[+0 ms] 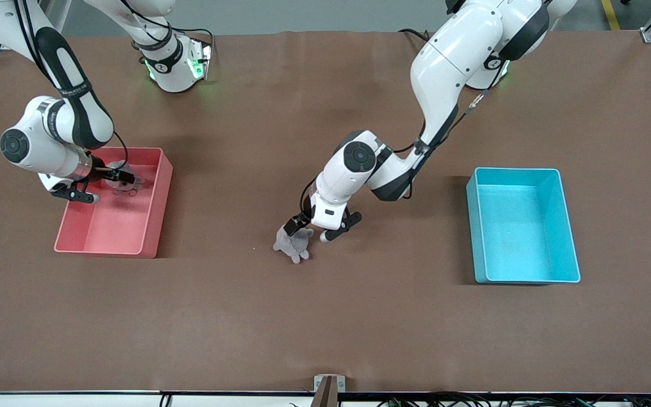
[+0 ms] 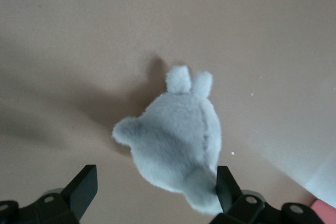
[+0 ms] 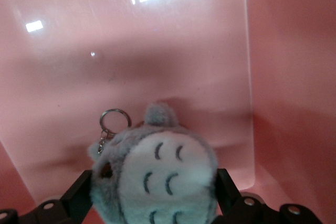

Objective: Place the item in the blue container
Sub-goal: 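Grasp the grey plush with the left gripper while the right gripper lifts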

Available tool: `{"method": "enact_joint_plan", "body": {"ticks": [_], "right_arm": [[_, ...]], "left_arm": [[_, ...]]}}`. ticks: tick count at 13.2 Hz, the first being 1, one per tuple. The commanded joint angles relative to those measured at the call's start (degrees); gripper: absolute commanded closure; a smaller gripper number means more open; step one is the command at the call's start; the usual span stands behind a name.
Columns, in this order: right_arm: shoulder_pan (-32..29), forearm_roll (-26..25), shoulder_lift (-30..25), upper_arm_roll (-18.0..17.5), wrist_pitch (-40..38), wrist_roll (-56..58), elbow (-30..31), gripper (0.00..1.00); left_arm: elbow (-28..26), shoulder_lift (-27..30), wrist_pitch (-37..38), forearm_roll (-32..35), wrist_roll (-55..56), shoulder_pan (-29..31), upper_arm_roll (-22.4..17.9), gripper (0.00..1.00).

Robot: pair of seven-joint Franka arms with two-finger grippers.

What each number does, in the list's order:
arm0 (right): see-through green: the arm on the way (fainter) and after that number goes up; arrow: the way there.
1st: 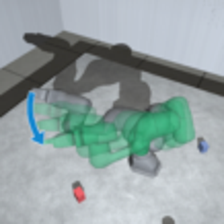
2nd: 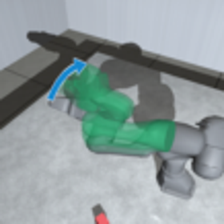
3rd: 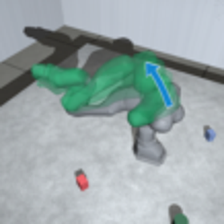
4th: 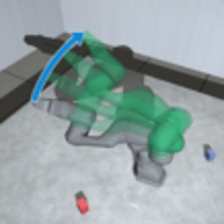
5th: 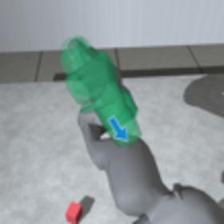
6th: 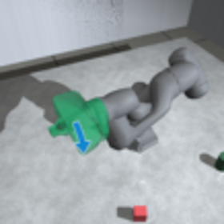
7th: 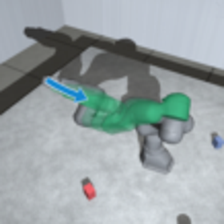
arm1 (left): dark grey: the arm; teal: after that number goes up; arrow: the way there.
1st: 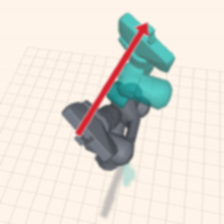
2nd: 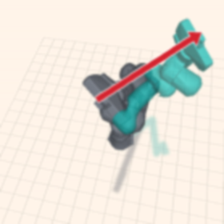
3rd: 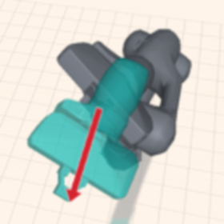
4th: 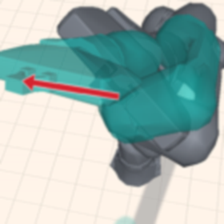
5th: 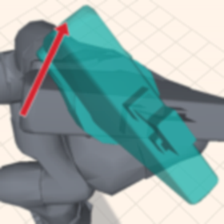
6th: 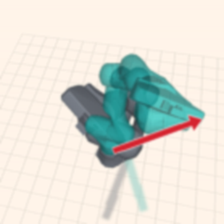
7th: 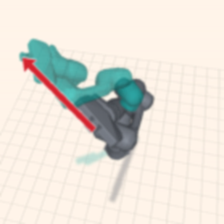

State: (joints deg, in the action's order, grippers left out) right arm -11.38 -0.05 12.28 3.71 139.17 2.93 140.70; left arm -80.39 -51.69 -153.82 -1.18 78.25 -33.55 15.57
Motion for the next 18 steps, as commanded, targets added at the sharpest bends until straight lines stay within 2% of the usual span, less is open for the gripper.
{"method": "enact_joint_plan", "body": {"ticks": [1, 4, 5, 6, 8, 11, 12, 15, 18], "right_arm": [[-1.3, 1.0, -0.1, -1.2, 0.2, 0.2, 1.1, 0.12], [-1.1, 1.0, -0.2, -1.2, -0.7, 0.2, 0.5, 0.76], [-0.8, 1.0, -0.4, -1.2, -2.2, 0.1, -0.7, 0.92], [-0.7, 1.0, -0.6, -1.3, -4.8, 0.1, -2.3, 0.97], [0.4, 1.0, -1.9, -1.5, -14.0, -0.5, -8.3, 0.98], [4.4, 1.0, -3.1, -1.5, -30.7, -7.5, -21.4, 0.98], [6.5, 1.1, -3.2, -1.5, -34.0, -10.5, -24.8, 0.98], [17.2, 2.4, -2.7, -1.6, -36.9, -30.8, -31.9, 0.98], [27.1, 9.8, 0.1, -1.4, -34.0, -47.4, -38.1, 0.99]], "left_arm": [[4.5, -3.5, -0.2, 0.4, 1.5, -0.8, -1.0, 0.0], [5.1, -3.9, -0.5, 0.3, 3.0, -0.5, -1.0, 0.0], [5.9, -4.2, -0.9, 0.2, 3.9, -0.3, -1.0, 0.0], [6.7, -4.8, -0.9, 0.2, 4.5, -0.3, -1.0, 0.0], [7.4, -5.2, -0.9, -0.2, 5.8, -0.5, -1.0, 0.0], [7.4, -5.6, -0.9, -0.4, 5.7, -0.9, -0.8, 0.0], [7.5, -6.0, -1.0, -0.6, 5.7, -0.9, -0.8, 0.0], [8.4, -7.4, -0.9, -0.6, 5.4, -2.1, -0.9, 0.0], [8.3, -8.4, -0.9, -0.5, 5.1, -2.7, -1.0, 0.01]]}}
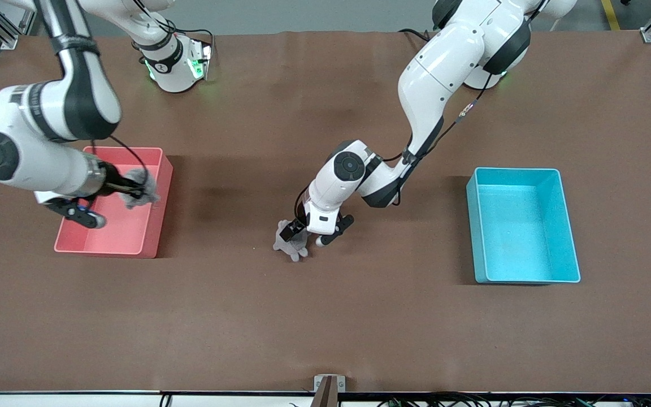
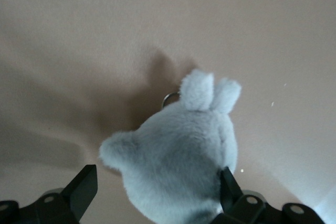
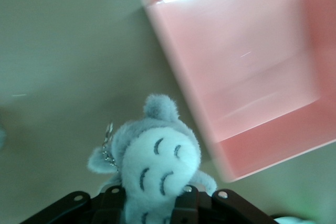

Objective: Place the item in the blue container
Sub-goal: 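Grasp the grey plush with the left gripper while the right gripper lifts, then carry the plush into the blue box while the right gripper carries the keychain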

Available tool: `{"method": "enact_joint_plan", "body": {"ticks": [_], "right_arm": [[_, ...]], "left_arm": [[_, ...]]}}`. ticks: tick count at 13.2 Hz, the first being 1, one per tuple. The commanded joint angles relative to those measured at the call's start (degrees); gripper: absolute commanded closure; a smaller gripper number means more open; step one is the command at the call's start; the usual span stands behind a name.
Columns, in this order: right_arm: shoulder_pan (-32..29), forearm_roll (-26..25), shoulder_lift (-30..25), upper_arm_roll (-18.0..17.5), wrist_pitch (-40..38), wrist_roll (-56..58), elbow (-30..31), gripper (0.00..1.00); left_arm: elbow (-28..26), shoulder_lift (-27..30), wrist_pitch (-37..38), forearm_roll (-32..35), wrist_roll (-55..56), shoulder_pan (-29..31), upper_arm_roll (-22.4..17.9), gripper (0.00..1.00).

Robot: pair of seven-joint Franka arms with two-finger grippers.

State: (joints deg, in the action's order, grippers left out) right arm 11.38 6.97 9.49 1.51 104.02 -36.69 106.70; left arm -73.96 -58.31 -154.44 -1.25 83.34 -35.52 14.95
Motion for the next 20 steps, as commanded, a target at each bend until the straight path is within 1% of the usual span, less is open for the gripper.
{"method": "enact_joint_plan", "body": {"ticks": [1, 2, 3, 4, 6, 9, 12, 14, 15, 17, 18, 20], "right_arm": [[6.8, 2.9, 4.5, 0.8, 3.3, -12.4, -5.7, 0.99], [9.6, 2.9, 6.7, 0.8, 5.9, -16.9, -7.2, 0.99], [11.4, 2.9, 8.9, 0.8, 8.9, -20.2, -8.1, 0.99], [12.7, 2.9, 10.7, 0.8, 11.7, -22.7, -8.7, 0.99], [14.0, 2.9, 13.8, 0.8, 15.1, -25.0, -9.9, 0.99], [15.0, 2.8, 16.4, 0.8, 18.1, -27.5, -11.0, 0.99], [15.6, 2.8, 17.6, 0.8, 18.5, -28.0, -12.0, 0.99], [16.9, 2.7, 18.5, 0.8, 19.8, -30.2, -12.0, 0.99], [18.1, 2.4, 19.5, 0.8, 21.6, -32.5, -12.0, 0.99], [20.7, 2.0, 22.1, 0.9, 25.6, -36.3, -12.5, 0.99], [21.8, 1.9, 23.7, 1.0, 27.8, -38.9, -13.4, 0.99], [24.4, 1.8, 28.1, 1.0, 30.7, -44.7, -17.3, 0.98]], "left_arm": [[1.9, -1.9, -0.2, -0.4, 0.2, -1.0, -0.4, 0.18], [1.9, -1.9, -0.2, -0.4, 0.2, -1.0, -0.5, 0.41], [1.8, -1.8, -0.2, -0.4, 0.2, -1.0, -0.5, 0.6], [1.8, -1.7, -0.2, -0.4, 0.1, -1.0, -0.5, 0.74], [1.7, -0.9, -0.2, -0.2, 0.2, -0.7, -0.5, 0.92], [0.9, 2.6, -0.2, 1.9, -0.6, 0.5, -0.5, 0.97], [-4.5, 8.0, 0.2, 3.5, -1.9, 3.5, -0.4, 0.98], [-9.8, 12.8, 1.3, 3.5, -4.4, 5.6, -0.5, 0.98], [-12.5, 15.6, 3.0, 3.5, -6.9, 6.3, -0.4, 0.99], [-17.8, 22.1, 9.5, 3.5, -11.9, 8.5, -0.4, 0.99], [-20.6, 25.9, 13.3, 3.5, -15.7, 9.8, -0.4, 0.99], [-24.9, 32.5, 20.8, 3.5, -24.8, 12.6, -0.4, 0.99]]}}
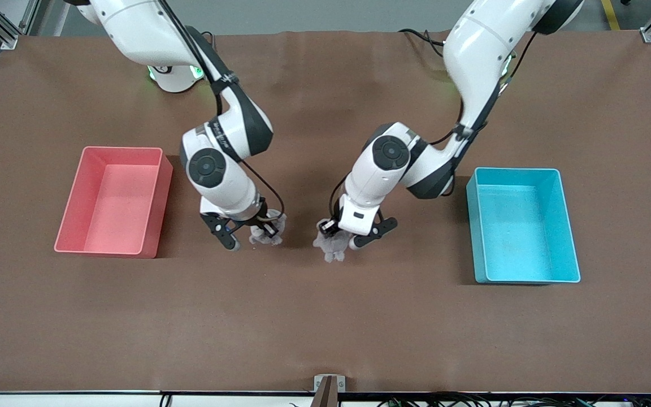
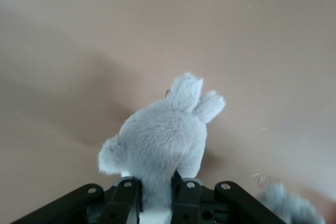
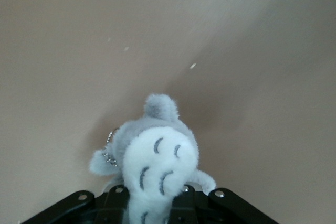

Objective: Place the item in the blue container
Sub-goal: 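Carry the plush into the blue box while the right gripper carries the keychain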

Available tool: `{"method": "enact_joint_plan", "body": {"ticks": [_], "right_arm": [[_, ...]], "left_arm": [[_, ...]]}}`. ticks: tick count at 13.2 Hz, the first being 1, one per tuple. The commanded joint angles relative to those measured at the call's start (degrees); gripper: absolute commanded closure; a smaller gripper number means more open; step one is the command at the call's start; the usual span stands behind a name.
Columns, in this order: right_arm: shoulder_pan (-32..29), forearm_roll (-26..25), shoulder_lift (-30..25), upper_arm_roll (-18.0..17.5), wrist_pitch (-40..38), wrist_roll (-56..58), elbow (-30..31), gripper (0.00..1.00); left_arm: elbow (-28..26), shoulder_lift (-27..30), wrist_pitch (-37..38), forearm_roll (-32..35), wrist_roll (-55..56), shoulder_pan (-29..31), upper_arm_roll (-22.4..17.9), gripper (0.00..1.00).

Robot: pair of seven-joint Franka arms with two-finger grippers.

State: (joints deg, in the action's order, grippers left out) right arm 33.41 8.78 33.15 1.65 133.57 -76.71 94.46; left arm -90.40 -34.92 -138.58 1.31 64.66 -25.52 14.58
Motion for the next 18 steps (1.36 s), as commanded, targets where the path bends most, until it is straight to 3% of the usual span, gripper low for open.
{"method": "enact_joint_plan", "body": {"ticks": [1, 4, 7, 8, 9, 10, 11, 14, 18], "right_arm": [[3.7, 0.0, 6.4, 0.9, 2.1, -7.1, -7.0, 0.98], [6.7, 0.3, 9.6, 0.8, 8.9, -11.9, -7.6, 0.89], [9.1, 0.1, 13.4, 0.9, 17.1, -14.5, -7.6, 0.83], [9.1, 0.1, 14.0, 0.9, 18.6, -14.5, -7.6, 0.66], [9.1, 0.2, 14.0, 1.1, 18.7, -14.6, -7.7, 0.08], [9.0, 0.0, 13.7, 1.2, 18.6, -14.3, -7.8, 0.0], [8.5, -0.3, 13.3, 1.4, 18.0, -13.8, -8.1, 0.0], [7.1, -9.7, 10.7, 3.6, 10.2, -9.0, -9.8, 0.0], [-1.3, -9.5, 2.7, 3.3, -4.0, 12.8, -9.7, 0.0]], "left_arm": [[-10.2, 12.0, 9.2, 0.9, -11.1, 4.2, 0.0, 0.99], [-14.0, 18.1, 17.8, 3.0, -22.8, 10.1, -0.1, 0.99], [-19.4, 22.4, 18.6, 7.6, -33.2, 16.9, 0.1, 0.99], [-20.7, 22.9, 18.6, 7.7, -36.9, 19.2, 0.1, 0.99], [-21.8, 23.8, 18.6, 7.8, -40.7, 21.4, 0.1, 0.99], [-22.7, 24.1, 18.5, 7.9, -44.7, 23.8, 0.1, 0.99], [-23.0, 24.3, 18.5, 7.9, -47.8, 25.8, 0.1, 0.99], [-24.3, 23.8, 18.0, 7.9, -57.2, 31.9, 0.1, 0.99], [-26.4, 21.1, 16.7, 11.8, -62.6, 37.5, 0.1, 0.99]]}}
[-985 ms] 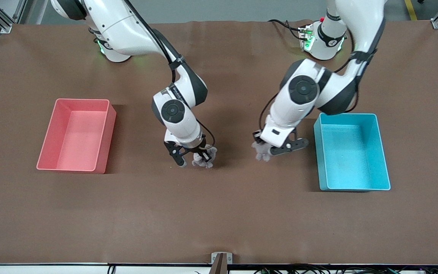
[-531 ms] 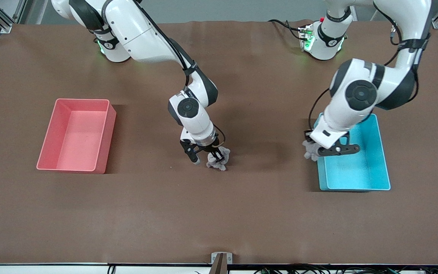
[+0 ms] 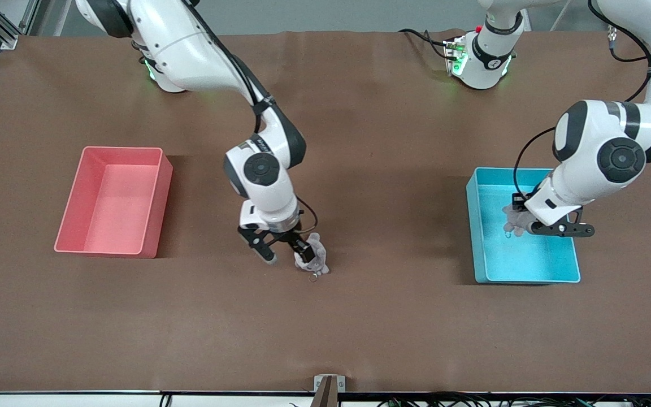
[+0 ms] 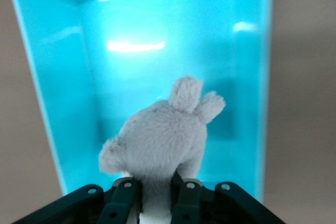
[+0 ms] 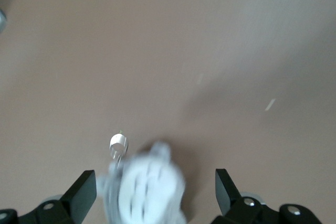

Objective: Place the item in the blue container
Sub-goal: 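Release the plush in the blue box while the right gripper drops the keychain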

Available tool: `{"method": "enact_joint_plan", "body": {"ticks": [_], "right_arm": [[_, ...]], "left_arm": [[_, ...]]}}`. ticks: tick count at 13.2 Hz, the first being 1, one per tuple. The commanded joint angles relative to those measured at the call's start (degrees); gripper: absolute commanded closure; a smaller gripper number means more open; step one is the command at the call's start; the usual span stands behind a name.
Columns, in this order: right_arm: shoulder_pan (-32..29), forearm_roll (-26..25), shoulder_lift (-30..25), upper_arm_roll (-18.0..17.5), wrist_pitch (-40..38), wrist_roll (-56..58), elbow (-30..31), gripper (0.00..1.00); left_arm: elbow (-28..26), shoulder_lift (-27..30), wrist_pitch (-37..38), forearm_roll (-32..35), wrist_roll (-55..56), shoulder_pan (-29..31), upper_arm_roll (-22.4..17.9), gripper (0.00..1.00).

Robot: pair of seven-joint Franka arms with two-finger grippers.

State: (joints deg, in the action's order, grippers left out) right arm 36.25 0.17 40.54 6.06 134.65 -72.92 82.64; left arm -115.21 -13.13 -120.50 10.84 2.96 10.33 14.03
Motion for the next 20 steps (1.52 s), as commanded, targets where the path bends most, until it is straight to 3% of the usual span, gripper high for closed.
{"method": "enact_joint_plan", "body": {"ticks": [1, 5, 8, 9, 10, 12, 14, 16, 20], "right_arm": [[-6.4, -0.9, -6.0, -1.1, -7.8, 15.5, 2.3, 0.0], [-18.2, -0.8, -11.2, -1.1, -21.6, 48.6, 2.4, 0.0], [-24.9, -1.5, -14.4, -0.7, -28.7, 63.9, 1.8, 0.0], [-27.4, -1.4, -15.7, -0.8, -30.4, 67.4, 1.8, 0.0], [-29.0, -1.6, -17.2, -0.7, -32.2, 70.0, 1.8, 0.0], [-32.0, -1.7, -19.1, -0.7, -37.7, 73.0, 1.7, 0.0], [-33.8, -1.8, -19.9, -0.7, -41.1, 73.0, 0.3, 0.0], [-34.8, -1.8, -20.1, -0.7, -44.6, 73.0, -2.7, 0.0], [-34.5, -1.8, -20.4, -0.9, -46.5, 72.5, -3.4, 0.0]], "left_arm": [[-1.8, -1.5, -1.9, 3.3, -0.9, 2.6, 0.6, 0.99], [-4.8, -5.3, -7.4, 5.4, -1.8, 4.8, 0.7, 0.97], [-4.8, -7.2, -7.5, 5.3, -1.8, 4.9, 0.7, 0.92], [-4.8, -7.5, -7.4, 5.3, -1.8, 5.0, 0.7, 0.87], [-4.4, -7.5, -7.1, 5.4, -1.8, 4.9, 0.7, 0.72], [-3.8, -6.7, -6.4, 5.4, -1.9, 4.6, 1.2, 0.0], [-2.4, -5.6, -5.1, 4.7, -0.9, 4.3, 2.9, 0.0], [2.2, -5.2, 1.0, 4.5, -0.1, 4.3, 6.2, 0.0], [11.1, -6.1, 9.0, 3.8, 11.1, 3.8, 15.5, 0.0]]}}
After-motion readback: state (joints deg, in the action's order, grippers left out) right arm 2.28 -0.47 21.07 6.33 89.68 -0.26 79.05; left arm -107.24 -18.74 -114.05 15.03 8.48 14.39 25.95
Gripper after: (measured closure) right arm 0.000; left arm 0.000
